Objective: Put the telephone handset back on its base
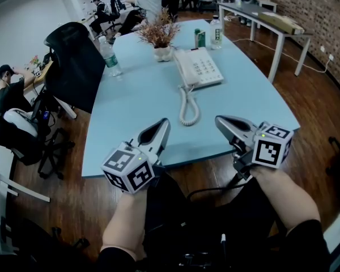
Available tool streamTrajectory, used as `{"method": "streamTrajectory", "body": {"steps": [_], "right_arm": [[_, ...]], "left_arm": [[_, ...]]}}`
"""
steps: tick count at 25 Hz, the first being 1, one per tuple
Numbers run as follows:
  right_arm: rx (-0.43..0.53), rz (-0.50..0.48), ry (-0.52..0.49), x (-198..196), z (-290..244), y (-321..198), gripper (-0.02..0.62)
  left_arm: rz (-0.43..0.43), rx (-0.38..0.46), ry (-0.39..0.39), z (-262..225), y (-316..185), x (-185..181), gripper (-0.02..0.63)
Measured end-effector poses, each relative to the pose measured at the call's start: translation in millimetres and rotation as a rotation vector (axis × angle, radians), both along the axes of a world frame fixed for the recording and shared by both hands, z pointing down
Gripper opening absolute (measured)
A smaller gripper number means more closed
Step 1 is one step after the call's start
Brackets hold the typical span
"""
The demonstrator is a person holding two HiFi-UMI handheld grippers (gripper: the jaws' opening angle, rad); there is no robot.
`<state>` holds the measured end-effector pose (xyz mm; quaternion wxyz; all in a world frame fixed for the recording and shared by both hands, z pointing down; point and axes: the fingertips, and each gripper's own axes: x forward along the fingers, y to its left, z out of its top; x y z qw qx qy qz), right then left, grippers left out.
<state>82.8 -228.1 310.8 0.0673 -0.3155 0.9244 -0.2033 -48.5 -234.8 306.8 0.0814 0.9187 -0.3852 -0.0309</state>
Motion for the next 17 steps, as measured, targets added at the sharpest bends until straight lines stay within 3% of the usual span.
{"method": "streamTrajectory", "body": {"steps": [17], "right_arm": [[-0.014, -0.007, -0.024, 1.7, 2.9, 1.2, 0.004]], "left_arm": [[-0.01, -0.003, 0.003, 0.2, 0.2, -2.0, -0.003]]}}
